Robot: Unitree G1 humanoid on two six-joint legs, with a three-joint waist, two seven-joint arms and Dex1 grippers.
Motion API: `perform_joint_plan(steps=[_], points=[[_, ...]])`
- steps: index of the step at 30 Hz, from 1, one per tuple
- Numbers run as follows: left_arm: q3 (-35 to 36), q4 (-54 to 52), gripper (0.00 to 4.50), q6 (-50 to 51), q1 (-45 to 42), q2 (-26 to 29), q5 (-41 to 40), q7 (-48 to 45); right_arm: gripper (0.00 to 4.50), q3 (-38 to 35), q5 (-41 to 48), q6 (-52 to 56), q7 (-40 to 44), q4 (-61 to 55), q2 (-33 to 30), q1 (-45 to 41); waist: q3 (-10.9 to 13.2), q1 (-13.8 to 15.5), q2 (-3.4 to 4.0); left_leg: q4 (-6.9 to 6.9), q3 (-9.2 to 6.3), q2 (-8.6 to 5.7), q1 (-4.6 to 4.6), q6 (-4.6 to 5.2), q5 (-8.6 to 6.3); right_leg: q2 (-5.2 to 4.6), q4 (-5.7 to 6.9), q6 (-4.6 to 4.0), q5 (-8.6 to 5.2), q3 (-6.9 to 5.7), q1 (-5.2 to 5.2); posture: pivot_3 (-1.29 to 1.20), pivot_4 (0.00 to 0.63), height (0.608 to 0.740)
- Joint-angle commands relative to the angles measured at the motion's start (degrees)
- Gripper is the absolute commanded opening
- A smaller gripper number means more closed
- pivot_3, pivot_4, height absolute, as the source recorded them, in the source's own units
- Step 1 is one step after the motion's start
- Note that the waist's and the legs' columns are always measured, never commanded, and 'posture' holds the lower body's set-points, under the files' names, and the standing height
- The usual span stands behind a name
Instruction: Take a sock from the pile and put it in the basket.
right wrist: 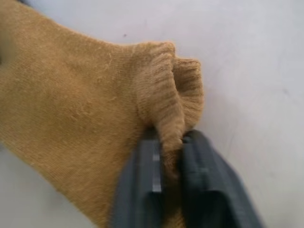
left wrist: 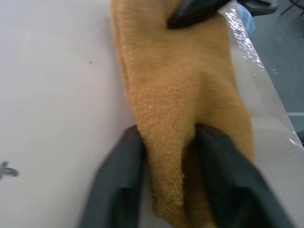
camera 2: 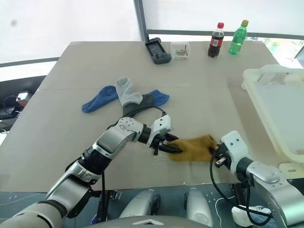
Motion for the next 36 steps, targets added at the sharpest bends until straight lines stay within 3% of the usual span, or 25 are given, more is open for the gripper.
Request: perform_joint_plan(steps=[1, 6, 13, 16, 17, 18, 20, 22, 23, 29, 36], points=[[1.5, 4.8, 0.04, -2.2, -1.6, 1.7, 2.7, 1.4, 0.00, 2.7, -2.1, 1.7, -2.7, 2.0, 2.0, -4.2, 0.0, -0.1, -0.02, 0.00, 0.00, 0.00, 0.06, 0.00, 0.00, 0.00, 0.00, 0.00, 0.00, 0.00, 0.06, 0.00, 0.150, 0.740], [3.4, 12.8, 0.04, -6.9, -5.8, 2.5, 3.5, 0.6, 0.00, 6.4, -5.5, 2.5, -6.0, 7.3, 6.5, -12.9, 0.0, -0.3, 0.00, -0.16, 0.02, 0.05, 0.65, 0.24, -0.15, 0.04, -0.01, 0.02, -0.02, 0.02, 0.48, 0.00, 0.150, 0.740], [7.1, 29.8, 0.04, -14.7, -14.6, 0.2, 3.9, -0.6, 0.00, 8.1, -9.8, 2.7, -10.1, 19.8, 12.8, -25.9, 0.0, -0.2, 0.02, -0.15, 0.02, 0.01, 0.41, 0.00, -0.01, 0.06, -0.03, 0.01, -0.01, 0.02, 0.29, 0.00, 0.150, 0.740], [10.6, 31.6, 0.04, -11.5, -16.3, -1.3, 1.4, -0.4, 0.00, 8.2, -10.6, 3.7, -10.5, 21.4, 13.5, -27.1, 0.0, -0.2, 0.01, -0.11, 0.01, -0.05, 0.14, 0.03, -0.03, -0.01, -0.08, 0.01, -0.01, 0.01, 0.07, 0.00, 0.150, 0.740], [11.8, 30.9, 0.04, -9.0, -16.4, -1.6, 0.2, -0.9, 0.00, 8.0, -10.8, 4.0, -10.7, 21.5, 13.8, -27.1, 0.0, -0.3, 0.00, 0.01, -0.01, -0.07, -0.25, 0.05, -0.03, -0.02, -0.02, 0.01, -0.01, 0.00, -0.27, 0.00, 0.150, 0.740], [12.6, 29.7, 0.58, -6.6, -16.2, -1.6, -0.8, -1.2, 0.00, 7.8, -10.9, 4.2, -10.9, 21.3, 14.1, -27.0, 0.0, -0.4, 0.00, 0.08, 0.00, -0.07, -0.41, 0.05, -0.03, -0.02, 0.03, 0.01, 0.00, 0.01, -0.42, 0.00, 0.150, 0.740], [13.7, 25.8, 1.03, -2.6, -14.5, -1.1, -2.2, -1.3, 0.00, 7.7, -10.7, 4.4, -10.6, 20.7, 14.3, -26.5, 0.0, -0.5, 0.00, 0.11, 0.02, -0.08, -0.50, 0.05, -0.03, -0.03, 0.10, 0.01, 0.00, 0.03, -0.56, 0.00, 0.150, 0.740], [15.6, 20.3, 1.87, 2.1, -11.4, -0.8, -3.5, 1.7, 0.00, 7.6, -10.6, 4.9, -10.6, 19.5, 14.6, -25.6, 0.0, -0.4, 0.02, 0.11, 0.02, -0.07, -0.49, 0.05, -0.03, -0.02, 0.13, 0.01, 0.00, 0.05, -0.57, 0.00, 0.150, 0.740], [16.6, 17.3, 2.51, 4.9, -9.6, -0.6, -4.3, 3.0, 0.00, 7.5, -10.4, 5.2, -10.6, 18.8, 14.9, -25.2, 0.0, -0.4, 0.02, 0.10, 0.01, -0.06, -0.49, 0.05, -0.03, -0.01, 0.13, 0.01, 0.00, 0.05, -0.57, 0.00, 0.150, 0.740], [21.5, 2.8, 2.64, 18.6, -1.5, 0.2, -9.1, 10.1, 0.00, 7.2, -10.1, 6.7, -10.1, 16.0, 15.1, -23.9, 0.0, -0.3, 0.02, 0.07, 0.01, -0.06, -0.49, 0.05, -0.03, -0.02, 0.11, 0.00, 0.00, 0.06, -0.59, 0.00, 0.150, 0.740], [23.9, -3.1, 2.64, 25.3, 2.9, -5.1, -11.1, 20.5, 0.00, 8.4, -11.0, 6.1, -9.3, 14.4, 14.2, -22.9, 0.0, -0.1, 0.03, 0.08, 0.03, -0.06, -0.44, 0.04, -0.03, -0.03, 0.12, 0.00, 0.00, 0.08, -0.56, 0.00, 0.150, 0.740]])
